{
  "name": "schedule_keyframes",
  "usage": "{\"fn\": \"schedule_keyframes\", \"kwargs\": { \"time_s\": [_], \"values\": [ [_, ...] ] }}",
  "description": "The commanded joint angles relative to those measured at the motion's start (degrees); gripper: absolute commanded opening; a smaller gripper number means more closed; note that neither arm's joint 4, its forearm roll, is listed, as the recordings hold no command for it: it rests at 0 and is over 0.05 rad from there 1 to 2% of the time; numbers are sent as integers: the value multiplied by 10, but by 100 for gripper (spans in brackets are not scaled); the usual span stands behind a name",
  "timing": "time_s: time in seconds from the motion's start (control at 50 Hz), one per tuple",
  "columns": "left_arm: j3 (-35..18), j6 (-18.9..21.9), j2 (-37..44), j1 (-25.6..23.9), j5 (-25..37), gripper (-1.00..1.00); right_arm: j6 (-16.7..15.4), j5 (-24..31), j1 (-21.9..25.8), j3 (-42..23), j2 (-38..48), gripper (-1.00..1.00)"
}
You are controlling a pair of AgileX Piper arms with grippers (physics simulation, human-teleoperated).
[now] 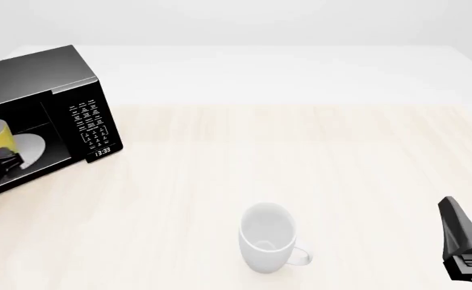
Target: Put the yellow and white mug in the microwave and close it.
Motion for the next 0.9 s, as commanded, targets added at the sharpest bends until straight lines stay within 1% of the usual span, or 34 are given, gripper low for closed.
{"fn": "schedule_keyframes", "kwargs": {
  "time_s": [0.02, 0.14, 0.4, 0.44, 0.46, 0.54, 0.64, 0.9],
  "values": [
    [20, -2, -50, 7, 26, 100, 0, 0, 0, 0, 0, 100],
    [29, -4, -64, 6, 34, 100, 0, 0, 0, 0, 0, 100],
    [36, -10, -126, -1, 89, 100, 0, 0, 0, 0, 0, 100],
    [33, -12, -126, 1, 102, 100, 0, 0, 0, 0, 0, 100],
    [30, -17, -128, -6, 118, 100, 0, 0, 0, 0, 0, 100],
    [29, -22, -160, -13, 141, 100, 0, 0, 0, 0, 0, 100],
    [33, -15, -195, -1, 165, 100, 0, 0, 0, 0, 0, 100],
    [8, -24, -278, -19, 269, 100, 0, 0, 0, 0, 0, 100]
  ]
}}
